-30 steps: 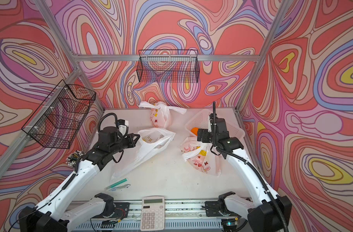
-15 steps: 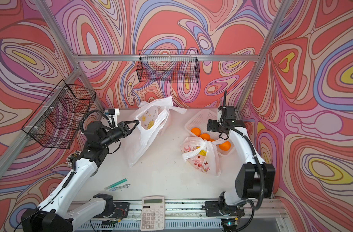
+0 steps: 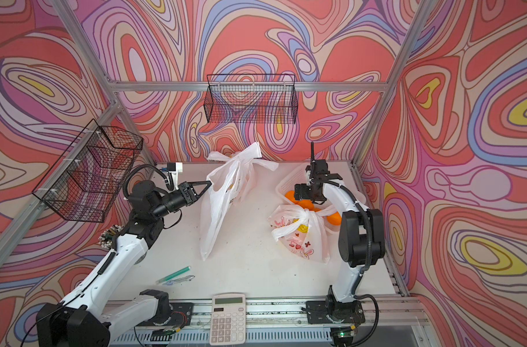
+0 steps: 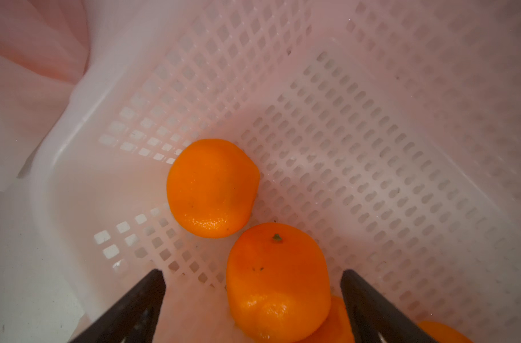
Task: Place the oranges into plastic bags & tie knots
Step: Move the basket to the corner of the board.
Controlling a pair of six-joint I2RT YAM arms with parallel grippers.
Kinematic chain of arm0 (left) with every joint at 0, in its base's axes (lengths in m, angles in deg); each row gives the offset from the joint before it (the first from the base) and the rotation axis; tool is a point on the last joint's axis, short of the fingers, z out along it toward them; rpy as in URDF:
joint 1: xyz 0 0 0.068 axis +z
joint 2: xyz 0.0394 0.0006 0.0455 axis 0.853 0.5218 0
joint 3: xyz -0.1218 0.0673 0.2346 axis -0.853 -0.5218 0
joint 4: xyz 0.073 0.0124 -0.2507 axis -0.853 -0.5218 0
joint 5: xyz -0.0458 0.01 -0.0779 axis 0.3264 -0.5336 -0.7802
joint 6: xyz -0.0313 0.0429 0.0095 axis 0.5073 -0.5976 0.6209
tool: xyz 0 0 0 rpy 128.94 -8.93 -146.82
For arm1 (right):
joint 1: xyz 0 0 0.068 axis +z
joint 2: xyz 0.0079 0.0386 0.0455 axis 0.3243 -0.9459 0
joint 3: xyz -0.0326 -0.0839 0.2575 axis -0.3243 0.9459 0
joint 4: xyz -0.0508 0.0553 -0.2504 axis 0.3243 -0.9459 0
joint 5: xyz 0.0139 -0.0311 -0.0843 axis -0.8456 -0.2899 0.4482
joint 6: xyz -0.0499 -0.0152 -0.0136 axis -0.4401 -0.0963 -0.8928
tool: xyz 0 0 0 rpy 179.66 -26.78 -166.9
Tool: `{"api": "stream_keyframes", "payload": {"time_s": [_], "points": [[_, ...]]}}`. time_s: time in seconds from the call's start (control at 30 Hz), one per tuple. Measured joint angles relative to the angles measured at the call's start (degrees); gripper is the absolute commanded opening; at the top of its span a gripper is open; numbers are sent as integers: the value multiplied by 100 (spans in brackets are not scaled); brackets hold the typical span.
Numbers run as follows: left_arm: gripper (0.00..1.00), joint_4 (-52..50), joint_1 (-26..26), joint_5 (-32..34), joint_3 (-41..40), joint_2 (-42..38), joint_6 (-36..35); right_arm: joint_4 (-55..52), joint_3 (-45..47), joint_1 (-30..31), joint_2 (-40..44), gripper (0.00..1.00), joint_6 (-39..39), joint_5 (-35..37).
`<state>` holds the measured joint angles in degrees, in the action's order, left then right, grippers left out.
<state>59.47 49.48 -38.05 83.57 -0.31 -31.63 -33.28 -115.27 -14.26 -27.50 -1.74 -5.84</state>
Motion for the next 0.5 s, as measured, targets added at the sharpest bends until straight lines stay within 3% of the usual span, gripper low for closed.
{"api": "stream_keyframes", "payload": {"time_s": [0.2,0.5], "points": [[0,-48,0,0,0,0,-44,376,-393,201,-540,97,83,76],[0,-402,0,4,7,-44,-240,1038,-1851,289,-2105,87,435,197]]}}
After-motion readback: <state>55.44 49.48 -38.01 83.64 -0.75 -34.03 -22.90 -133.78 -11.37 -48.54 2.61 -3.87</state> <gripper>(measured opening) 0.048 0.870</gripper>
